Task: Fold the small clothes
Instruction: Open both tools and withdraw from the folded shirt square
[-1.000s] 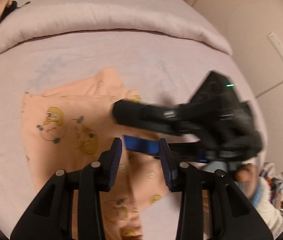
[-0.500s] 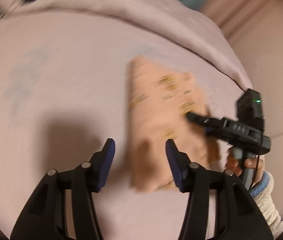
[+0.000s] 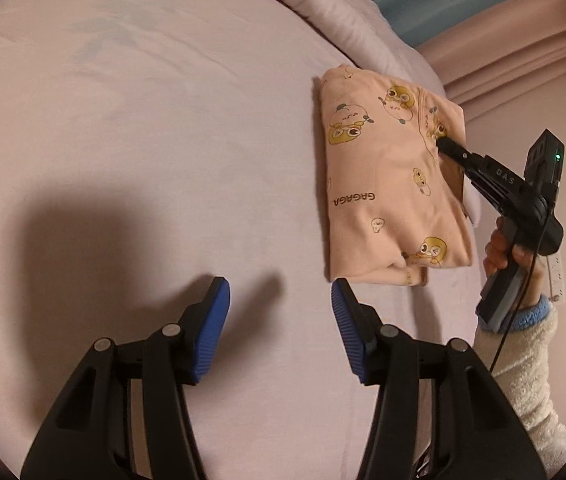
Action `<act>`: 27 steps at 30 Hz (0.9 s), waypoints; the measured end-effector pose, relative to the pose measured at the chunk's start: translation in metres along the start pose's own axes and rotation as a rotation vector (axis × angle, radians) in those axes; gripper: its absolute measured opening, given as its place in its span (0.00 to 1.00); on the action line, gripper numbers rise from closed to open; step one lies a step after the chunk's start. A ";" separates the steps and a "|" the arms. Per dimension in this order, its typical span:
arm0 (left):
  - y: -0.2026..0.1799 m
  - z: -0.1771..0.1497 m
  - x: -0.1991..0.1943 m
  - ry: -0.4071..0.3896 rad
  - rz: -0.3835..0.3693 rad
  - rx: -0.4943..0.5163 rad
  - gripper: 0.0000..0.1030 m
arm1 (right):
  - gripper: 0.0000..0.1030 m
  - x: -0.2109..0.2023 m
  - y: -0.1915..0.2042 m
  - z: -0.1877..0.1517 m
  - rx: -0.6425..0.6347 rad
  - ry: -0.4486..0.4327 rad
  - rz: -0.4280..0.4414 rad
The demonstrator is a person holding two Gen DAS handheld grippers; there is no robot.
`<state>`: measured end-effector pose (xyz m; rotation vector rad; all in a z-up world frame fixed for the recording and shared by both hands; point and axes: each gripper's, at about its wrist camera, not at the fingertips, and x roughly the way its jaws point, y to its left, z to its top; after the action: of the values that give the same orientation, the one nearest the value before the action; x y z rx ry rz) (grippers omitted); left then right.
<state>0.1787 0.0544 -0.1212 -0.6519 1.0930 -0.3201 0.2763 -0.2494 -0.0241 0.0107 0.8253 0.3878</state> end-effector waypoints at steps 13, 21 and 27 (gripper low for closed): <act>-0.060 0.032 0.029 0.016 -0.100 0.148 0.51 | 0.38 0.068 -0.109 -0.048 0.517 0.069 0.328; -0.102 0.030 0.073 0.103 -0.129 0.261 0.51 | 0.43 0.088 -0.128 -0.041 0.680 0.017 0.545; -0.092 0.022 0.081 0.138 -0.100 0.266 0.51 | 0.44 0.040 -0.139 -0.038 0.697 -0.235 0.450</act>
<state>0.2402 -0.0538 -0.1143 -0.4520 1.1272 -0.5931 0.3197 -0.3700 -0.1008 0.8870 0.6863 0.4910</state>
